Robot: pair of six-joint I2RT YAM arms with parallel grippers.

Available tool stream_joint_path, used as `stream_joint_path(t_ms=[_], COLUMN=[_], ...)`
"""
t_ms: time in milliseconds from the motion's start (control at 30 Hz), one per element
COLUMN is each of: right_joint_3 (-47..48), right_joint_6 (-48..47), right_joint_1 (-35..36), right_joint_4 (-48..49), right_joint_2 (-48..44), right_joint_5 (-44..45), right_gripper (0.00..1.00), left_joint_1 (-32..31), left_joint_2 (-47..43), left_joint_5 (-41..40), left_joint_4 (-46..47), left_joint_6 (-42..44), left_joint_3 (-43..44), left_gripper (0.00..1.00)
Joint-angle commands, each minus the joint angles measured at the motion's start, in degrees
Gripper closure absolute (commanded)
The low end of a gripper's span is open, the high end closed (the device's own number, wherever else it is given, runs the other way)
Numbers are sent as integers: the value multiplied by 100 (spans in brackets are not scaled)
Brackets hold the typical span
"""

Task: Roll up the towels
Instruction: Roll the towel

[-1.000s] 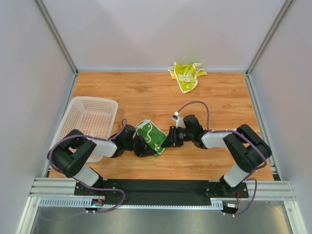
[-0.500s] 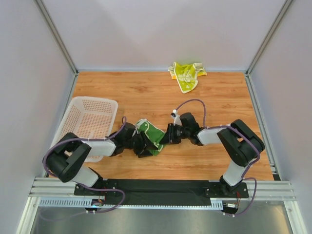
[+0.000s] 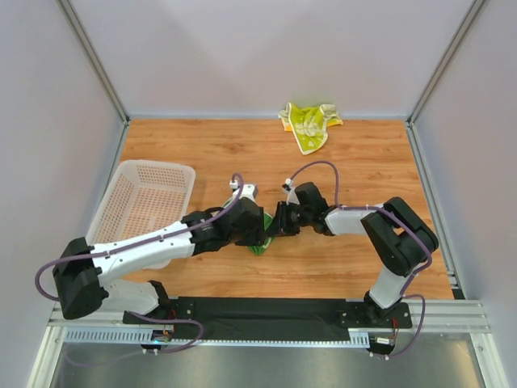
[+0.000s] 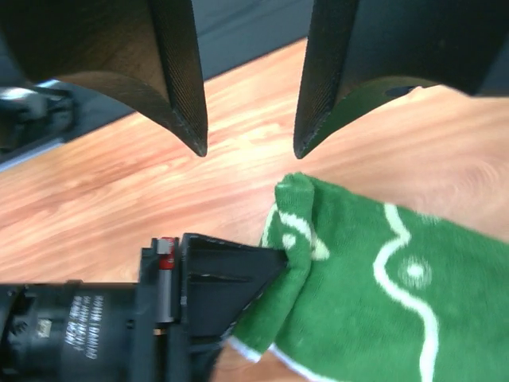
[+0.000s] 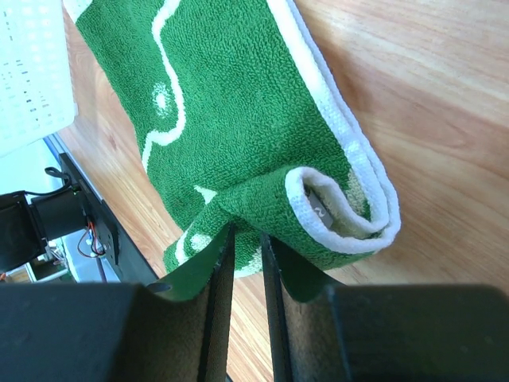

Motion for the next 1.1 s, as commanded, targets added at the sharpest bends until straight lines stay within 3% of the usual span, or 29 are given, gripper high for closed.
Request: stream_joint_path(t_ms=[0,200,633,1067], right_joint_3=[126,135,118,126], right_joint_6=[-231,-319,-328,-354], right_joint_1=[24,32,32,41], right_joint_4=[-453,-611,-567,-558], right_joint_2=[-43,-96,1,124], right_joint_5=[378,378,334,264], right_gripper=[78,78,78,79], left_joint_1=[-476,-890,-996,-952], left_joint_2=[445,1543,1887,2028], left_joint_5=[-1115,-1273,-553,-1440], left_joint_4=[-404,-113,766,880], left_joint_6=[1154,1621,2061,1621], left_joint_3=[353,767,837,389], left_gripper=[47,49,48,46])
